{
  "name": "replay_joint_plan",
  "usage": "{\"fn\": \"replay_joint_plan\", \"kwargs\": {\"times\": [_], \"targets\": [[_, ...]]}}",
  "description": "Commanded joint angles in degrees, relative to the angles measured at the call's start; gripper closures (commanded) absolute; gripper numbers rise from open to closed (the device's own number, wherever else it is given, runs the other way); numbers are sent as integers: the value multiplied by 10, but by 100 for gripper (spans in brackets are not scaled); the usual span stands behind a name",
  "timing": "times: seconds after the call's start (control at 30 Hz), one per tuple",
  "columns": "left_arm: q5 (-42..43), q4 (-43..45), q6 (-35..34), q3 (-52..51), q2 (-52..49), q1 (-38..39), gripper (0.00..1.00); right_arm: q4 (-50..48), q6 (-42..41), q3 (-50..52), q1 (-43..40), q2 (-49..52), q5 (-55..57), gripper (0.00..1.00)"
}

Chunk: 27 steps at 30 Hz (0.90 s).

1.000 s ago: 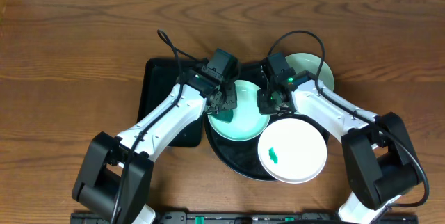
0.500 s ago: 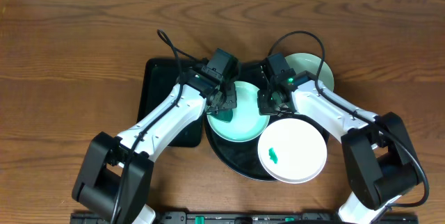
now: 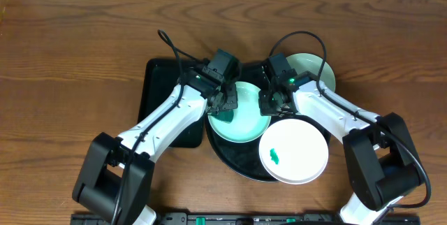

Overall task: Clean dirty plates on tray and stack at the side
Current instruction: 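Rub the green sponge over the upper plate with the left gripper, then keep scrubbing the plate surface with the sponge in the left gripper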

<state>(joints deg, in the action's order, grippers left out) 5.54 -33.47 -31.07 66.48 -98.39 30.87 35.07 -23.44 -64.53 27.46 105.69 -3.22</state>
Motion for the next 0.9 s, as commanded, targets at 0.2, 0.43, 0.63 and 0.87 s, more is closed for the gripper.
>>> {"fn": "replay_joint_plan", "kwargs": {"times": [0.2, 0.43, 0.63, 0.87], "targets": [[-18, 65, 3, -63, -6, -1, 93, -2, -3, 3, 7, 1, 3, 99], [-19, 79, -14, -83, -27, -2, 93, -2, -3, 3, 7, 1, 3, 99], [35, 98, -31, -83, -80, -2, 92, -2, -3, 3, 7, 1, 3, 99], [176, 133, -38, -72, -85, -2, 93, -2, -3, 3, 7, 1, 3, 99]]}}
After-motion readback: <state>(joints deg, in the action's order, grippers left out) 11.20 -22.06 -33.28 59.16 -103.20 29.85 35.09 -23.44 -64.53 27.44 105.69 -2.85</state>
